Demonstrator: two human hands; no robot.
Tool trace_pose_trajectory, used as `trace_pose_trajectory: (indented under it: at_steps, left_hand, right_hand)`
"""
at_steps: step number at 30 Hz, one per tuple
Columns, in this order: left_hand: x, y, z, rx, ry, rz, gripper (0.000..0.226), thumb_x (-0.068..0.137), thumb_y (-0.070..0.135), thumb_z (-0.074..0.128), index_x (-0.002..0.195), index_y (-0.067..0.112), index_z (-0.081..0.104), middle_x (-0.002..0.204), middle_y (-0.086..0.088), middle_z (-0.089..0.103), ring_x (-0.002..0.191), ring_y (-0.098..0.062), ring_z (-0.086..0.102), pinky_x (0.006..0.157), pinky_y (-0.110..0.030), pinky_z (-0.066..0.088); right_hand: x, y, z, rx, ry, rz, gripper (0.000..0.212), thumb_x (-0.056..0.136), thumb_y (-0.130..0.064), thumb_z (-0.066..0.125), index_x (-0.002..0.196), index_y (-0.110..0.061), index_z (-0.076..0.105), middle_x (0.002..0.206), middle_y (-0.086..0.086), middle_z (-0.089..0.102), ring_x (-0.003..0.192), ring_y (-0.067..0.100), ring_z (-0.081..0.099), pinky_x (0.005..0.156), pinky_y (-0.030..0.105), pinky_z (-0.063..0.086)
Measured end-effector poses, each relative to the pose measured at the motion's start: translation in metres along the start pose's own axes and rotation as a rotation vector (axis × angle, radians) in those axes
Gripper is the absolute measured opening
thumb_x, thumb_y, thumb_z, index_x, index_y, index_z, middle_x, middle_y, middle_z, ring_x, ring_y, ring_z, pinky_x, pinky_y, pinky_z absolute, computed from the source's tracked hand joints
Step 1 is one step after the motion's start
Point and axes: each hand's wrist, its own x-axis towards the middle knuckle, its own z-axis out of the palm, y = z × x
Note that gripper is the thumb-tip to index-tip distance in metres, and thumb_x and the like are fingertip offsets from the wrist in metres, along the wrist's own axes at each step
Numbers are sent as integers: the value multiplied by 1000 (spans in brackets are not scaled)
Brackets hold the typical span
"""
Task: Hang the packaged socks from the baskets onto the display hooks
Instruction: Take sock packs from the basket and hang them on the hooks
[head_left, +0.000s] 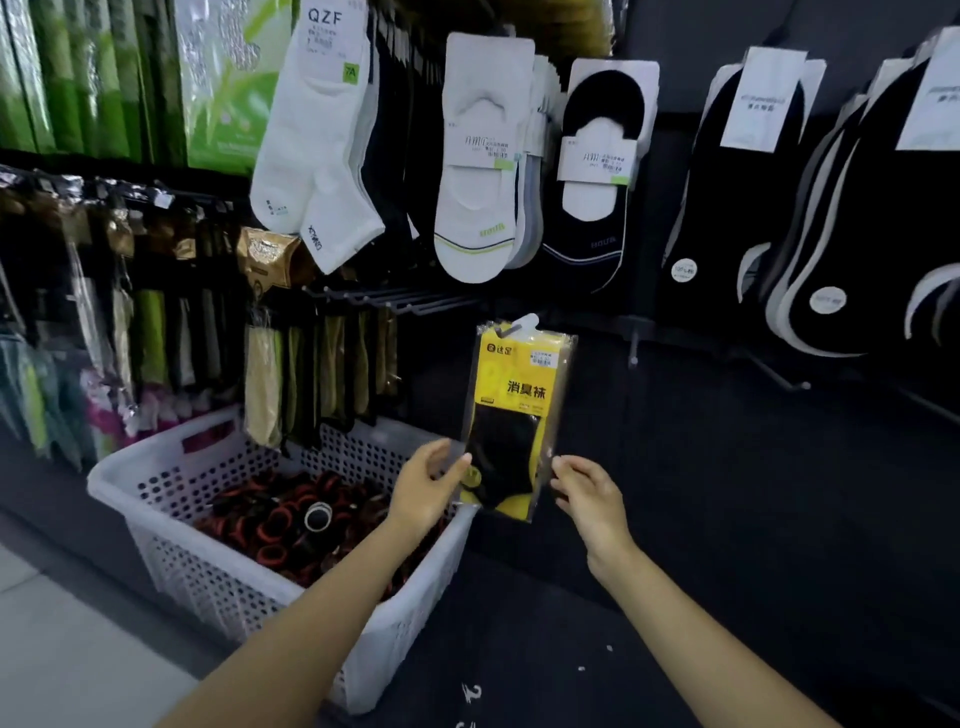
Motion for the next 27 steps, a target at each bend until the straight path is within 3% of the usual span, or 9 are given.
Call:
trace_pose_trajectory:
  at_steps: [5,11,13,14,16,20,22,25,27]
  left_hand:
    - [-84,-54,-9,98,-144,-158,42,92,29,60,128,8,54,125,-1,55,119,-20,53,88,-20,45]
    - [-198,-116,10,43,-206,-366,14,90,9,61,102,1,61,87,0,63,76,-5,57,63,-8,45]
    - [-236,-149,7,41,-197,-448,6,89,-3,58,93,0,62,71,5,68,64,-1,61,64,-11,47]
    - [-251,-165,4,59,-201,-482,8,89,-3,58,94,-2,64,74,3,70,71,-2,64,72,-15,50]
    - [-274,-188,-5,116,-237,-547,18,92,7,58,104,-4,65,95,-8,70,93,-14,63,85,-23,49]
    - [-301,-215,-11,134,-349,-668,12,97,19,51,102,17,61,98,1,64,81,-1,62,61,-6,44]
    - [-309,-227,-10,247,-374,-711,4,96,27,51,96,30,53,101,7,54,89,-5,54,63,-11,42]
    - [-313,-241,-7,377,-425,-690,34,97,30,50,127,14,52,85,20,41,79,2,43,64,-7,34]
    - [-309,-240,-2,350,-484,-677,29,98,29,47,123,16,55,83,15,47,74,5,44,70,-10,42]
  right_hand:
    - [-65,64,-32,-119,-154,138,12,91,-18,63,103,-14,63,98,2,69,90,11,66,79,24,54]
    - [-144,179,-61,-350,-346,420,12,90,-17,64,99,-9,63,90,5,65,80,15,60,63,17,47]
    - [-165,212,-70,-414,-355,469,9,90,-16,65,95,-9,62,90,11,63,76,17,57,54,14,40]
    - [-173,225,-73,-434,-356,498,8,90,-16,65,94,-10,61,92,12,62,75,17,56,51,12,39]
    - [-182,244,-76,-457,-374,491,6,89,-15,66,92,-11,63,94,11,63,78,15,57,58,11,43]
    - [-190,273,-85,-604,-525,458,23,86,-25,70,103,-9,67,104,6,68,97,16,62,82,20,47]
    - [-194,288,-90,-716,-584,479,32,87,-29,68,110,-8,65,112,6,66,107,18,61,90,25,47]
    - [-198,304,-92,-795,-629,483,38,86,-31,69,116,-7,64,119,7,65,113,21,60,99,33,48]
    - [-197,308,-90,-824,-664,466,45,85,-34,70,121,-9,61,123,6,63,116,21,58,100,34,47]
